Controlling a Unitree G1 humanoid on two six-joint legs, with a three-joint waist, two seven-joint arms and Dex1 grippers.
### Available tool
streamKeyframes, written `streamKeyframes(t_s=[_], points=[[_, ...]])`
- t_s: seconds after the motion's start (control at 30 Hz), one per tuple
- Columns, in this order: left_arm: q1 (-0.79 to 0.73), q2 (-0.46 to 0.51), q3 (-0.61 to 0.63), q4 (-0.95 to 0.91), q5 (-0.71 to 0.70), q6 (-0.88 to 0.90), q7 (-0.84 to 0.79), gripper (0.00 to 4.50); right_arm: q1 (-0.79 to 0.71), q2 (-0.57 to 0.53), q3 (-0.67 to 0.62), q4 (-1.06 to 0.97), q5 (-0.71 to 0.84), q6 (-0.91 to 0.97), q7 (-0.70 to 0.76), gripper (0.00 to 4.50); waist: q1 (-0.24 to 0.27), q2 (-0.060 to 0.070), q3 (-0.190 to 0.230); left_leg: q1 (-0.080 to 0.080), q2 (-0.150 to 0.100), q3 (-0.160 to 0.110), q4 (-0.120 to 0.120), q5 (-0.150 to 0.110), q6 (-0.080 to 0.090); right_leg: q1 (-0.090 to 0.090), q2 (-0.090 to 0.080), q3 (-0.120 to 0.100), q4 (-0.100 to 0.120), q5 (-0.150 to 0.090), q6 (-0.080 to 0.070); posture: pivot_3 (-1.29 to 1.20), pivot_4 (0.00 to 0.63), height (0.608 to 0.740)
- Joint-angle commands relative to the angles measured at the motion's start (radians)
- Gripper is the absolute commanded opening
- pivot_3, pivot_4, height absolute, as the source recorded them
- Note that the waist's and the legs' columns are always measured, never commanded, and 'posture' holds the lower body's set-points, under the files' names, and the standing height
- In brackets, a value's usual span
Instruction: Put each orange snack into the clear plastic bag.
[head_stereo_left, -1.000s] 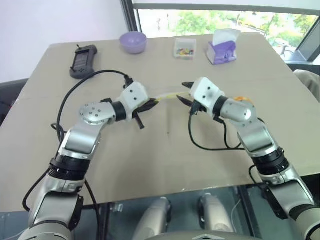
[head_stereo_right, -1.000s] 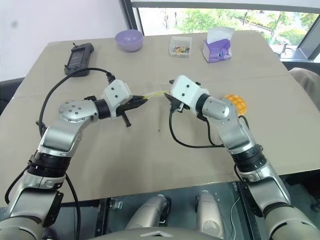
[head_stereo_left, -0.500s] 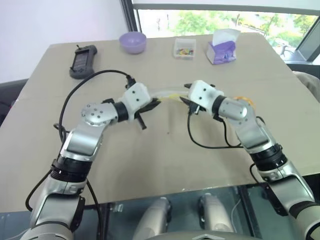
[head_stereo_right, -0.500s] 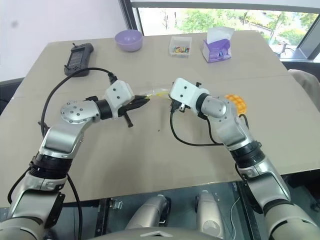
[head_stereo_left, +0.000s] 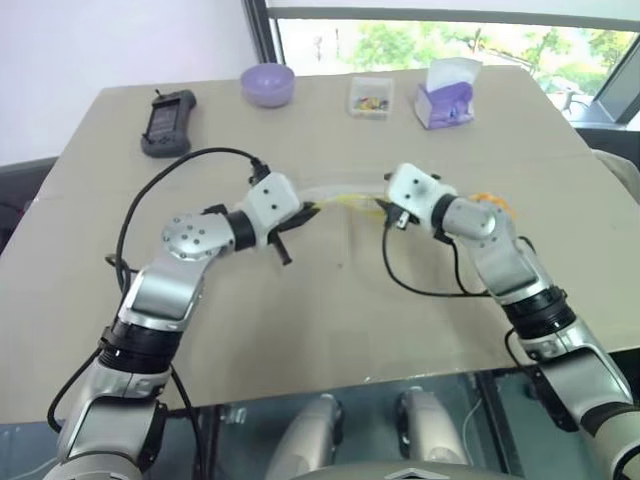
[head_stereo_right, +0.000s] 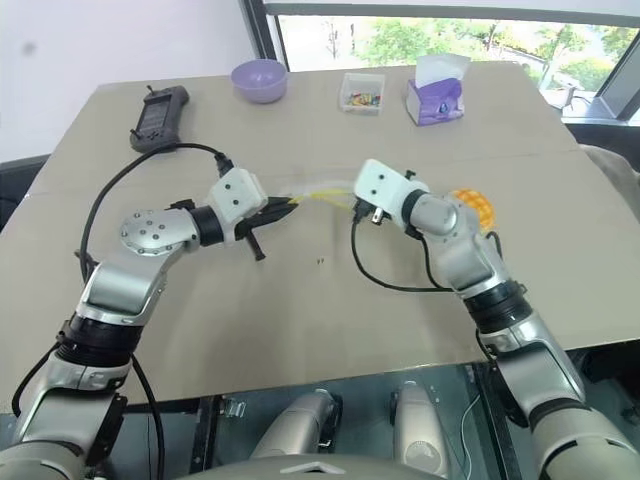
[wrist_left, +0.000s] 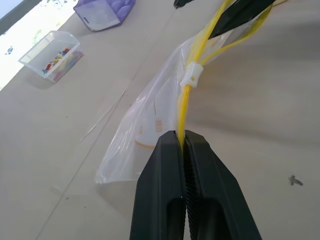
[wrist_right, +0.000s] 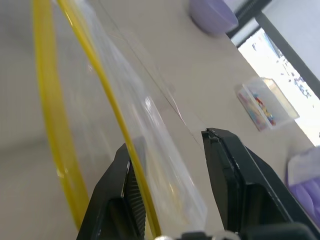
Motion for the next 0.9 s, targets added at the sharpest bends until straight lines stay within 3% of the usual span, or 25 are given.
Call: streamKeyframes(t_s=[0.03, 0.37, 0.53, 0.9], points=[[-0.014, -0.001, 0.025, -0.022, 0.013, 0.017, 0.027, 0.00, 0.022, 0.002, -0.038, -0.098, 0.076, -0.047, 0.040, 1.95, -0.002, 0.000, 0.000, 0.000, 0.000, 0.000, 0.000, 0.000, 0.000, 0.000, 0.000, 0.000, 0.000, 0.000, 0.000, 0.00, 0.150, 0.740], [-0.033, 0.002, 0.026, 0.029, 0.050, 0.050, 0.062, 0.00, 0.090, -0.100, -0.132, -0.167, 0.169, -0.062, 0.091, 1.95, 0.004, 0.000, 0.000, 0.000, 0.000, 0.000, 0.001, 0.000, 0.000, 0.000, 0.000, 0.000, 0.000, 0.000, 0.000, 0.00, 0.150, 0.740], [-0.047, -0.002, 0.028, 0.044, 0.052, 0.053, 0.065, 0.00, 0.102, -0.107, -0.146, -0.198, 0.212, -0.046, 0.108, 0.03, -0.001, 0.000, 0.000, 0.000, 0.001, 0.000, 0.000, 0.000, 0.000, 0.000, 0.000, 0.000, 0.000, 0.000, 0.000, 0.00, 0.150, 0.740], [-0.052, -0.014, 0.024, 0.020, 0.050, 0.047, 0.062, 0.00, 0.064, 0.039, -0.058, -0.134, 0.171, 0.018, 0.028, 0.03, 0.001, 0.000, 0.000, 0.000, 0.001, 0.001, 0.001, 0.000, 0.000, 0.000, 0.000, 0.000, 0.000, 0.001, 0.000, 0.00, 0.150, 0.740]])
